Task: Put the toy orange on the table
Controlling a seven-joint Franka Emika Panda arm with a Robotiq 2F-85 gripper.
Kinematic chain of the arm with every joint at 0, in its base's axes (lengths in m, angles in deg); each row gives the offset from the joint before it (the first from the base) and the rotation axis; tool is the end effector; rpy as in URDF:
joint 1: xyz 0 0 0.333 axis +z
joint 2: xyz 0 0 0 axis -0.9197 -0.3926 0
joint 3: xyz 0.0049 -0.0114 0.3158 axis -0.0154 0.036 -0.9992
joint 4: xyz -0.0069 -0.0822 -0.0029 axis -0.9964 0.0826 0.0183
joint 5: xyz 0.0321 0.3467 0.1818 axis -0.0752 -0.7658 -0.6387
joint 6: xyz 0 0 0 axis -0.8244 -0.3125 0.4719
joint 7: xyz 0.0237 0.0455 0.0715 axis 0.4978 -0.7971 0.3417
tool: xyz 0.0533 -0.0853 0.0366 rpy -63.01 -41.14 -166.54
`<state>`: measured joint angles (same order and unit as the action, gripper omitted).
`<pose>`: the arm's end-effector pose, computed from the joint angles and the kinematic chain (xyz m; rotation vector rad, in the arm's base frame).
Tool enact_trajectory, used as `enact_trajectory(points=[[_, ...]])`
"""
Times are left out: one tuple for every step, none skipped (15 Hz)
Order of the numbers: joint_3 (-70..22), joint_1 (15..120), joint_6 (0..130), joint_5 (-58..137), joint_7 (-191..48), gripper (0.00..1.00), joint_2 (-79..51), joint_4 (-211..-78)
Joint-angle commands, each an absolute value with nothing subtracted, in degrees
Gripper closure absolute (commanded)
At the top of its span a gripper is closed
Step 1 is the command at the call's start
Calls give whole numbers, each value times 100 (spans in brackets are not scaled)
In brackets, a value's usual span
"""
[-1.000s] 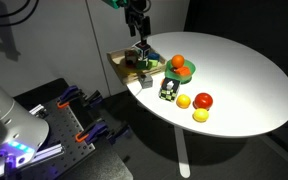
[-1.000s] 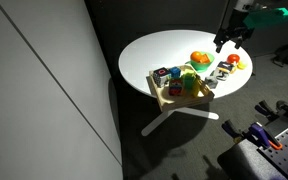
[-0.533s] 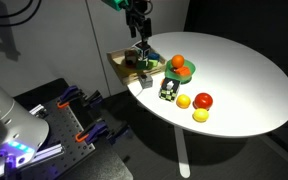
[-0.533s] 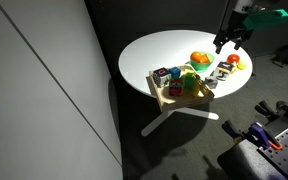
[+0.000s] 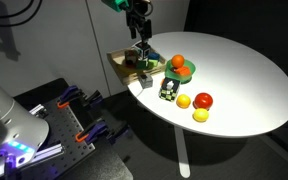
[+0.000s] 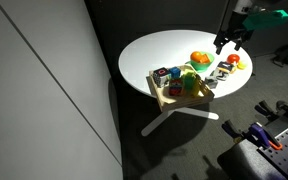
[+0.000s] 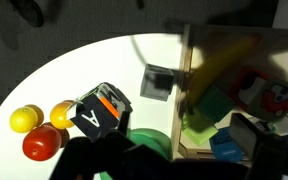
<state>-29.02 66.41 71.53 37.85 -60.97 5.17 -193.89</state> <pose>0.4736 0.0056 0.3151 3.1093 -0.3544 0.0596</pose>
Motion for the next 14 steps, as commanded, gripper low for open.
enact_trajectory(points=[[-2800,6596,7015,3613,-6118,0,302,-19117],[-2771,6590,7014,3571,-6116,0,241,-19060],[-2743,6588,7024,3499,-6121,0,163,-18987],[-2719,6589,7067,3428,-6145,0,90,-18927],[-2698,6591,7096,3340,-6164,0,19,-18856],[-2684,6594,7146,3242,-6193,0,-67,-18780],[-2679,6597,7204,3114,-6243,0,-154,-18691],[-2676,6600,7305,3040,-6254,0,-234,-18624],[-2677,6602,7366,2963,-6253,0,-315,-18539],[-2682,6604,7504,2903,-6276,0,-422,-18462],[-2682,6609,7631,2897,-6260,0,-528,-18382],[-2680,6613,7740,2920,-6262,0,-635,-18309],[-2680,6616,7847,2945,-6288,0,-730,-18242],[-2675,6621,7978,3002,-6306,0,-859,-18169]])
